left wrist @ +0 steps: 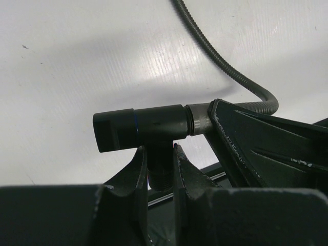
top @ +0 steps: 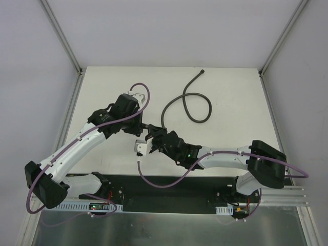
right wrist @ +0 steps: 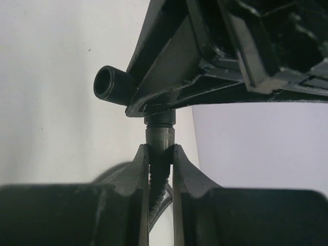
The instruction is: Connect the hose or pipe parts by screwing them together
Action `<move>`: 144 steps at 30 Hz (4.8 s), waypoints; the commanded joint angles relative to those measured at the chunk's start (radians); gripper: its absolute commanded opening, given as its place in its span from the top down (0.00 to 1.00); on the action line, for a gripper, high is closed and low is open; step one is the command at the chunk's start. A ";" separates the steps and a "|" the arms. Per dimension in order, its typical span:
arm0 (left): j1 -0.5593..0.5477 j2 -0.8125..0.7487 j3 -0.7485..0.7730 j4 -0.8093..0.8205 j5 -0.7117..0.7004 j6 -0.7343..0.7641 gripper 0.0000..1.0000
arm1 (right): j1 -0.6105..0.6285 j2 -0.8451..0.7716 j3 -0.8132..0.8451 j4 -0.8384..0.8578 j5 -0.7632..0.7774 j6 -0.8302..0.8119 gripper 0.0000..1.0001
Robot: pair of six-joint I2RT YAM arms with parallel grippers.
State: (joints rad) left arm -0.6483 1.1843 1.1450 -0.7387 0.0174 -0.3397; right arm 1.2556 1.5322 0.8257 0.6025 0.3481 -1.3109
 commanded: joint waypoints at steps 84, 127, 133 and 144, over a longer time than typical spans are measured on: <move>-0.116 -0.239 -0.329 0.571 0.196 0.153 1.00 | -0.621 0.221 -0.057 0.910 -1.161 2.079 1.00; -0.090 -0.109 -0.215 0.418 0.079 -0.010 1.00 | -0.185 -0.373 -0.436 0.241 -0.375 0.096 0.11; -0.088 -0.094 -0.186 0.391 0.099 -0.013 1.00 | -0.090 -0.195 -0.401 0.397 -0.151 -0.105 0.15; -0.088 -0.081 -0.182 0.381 0.141 -0.036 1.00 | -0.053 -0.086 -0.333 0.418 -0.083 -0.116 0.32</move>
State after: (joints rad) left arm -0.7444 1.1000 0.9127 -0.3847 0.1127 -0.3496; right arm 1.1835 1.4250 0.4393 0.9497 0.1993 -1.3994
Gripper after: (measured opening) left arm 0.135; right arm 0.718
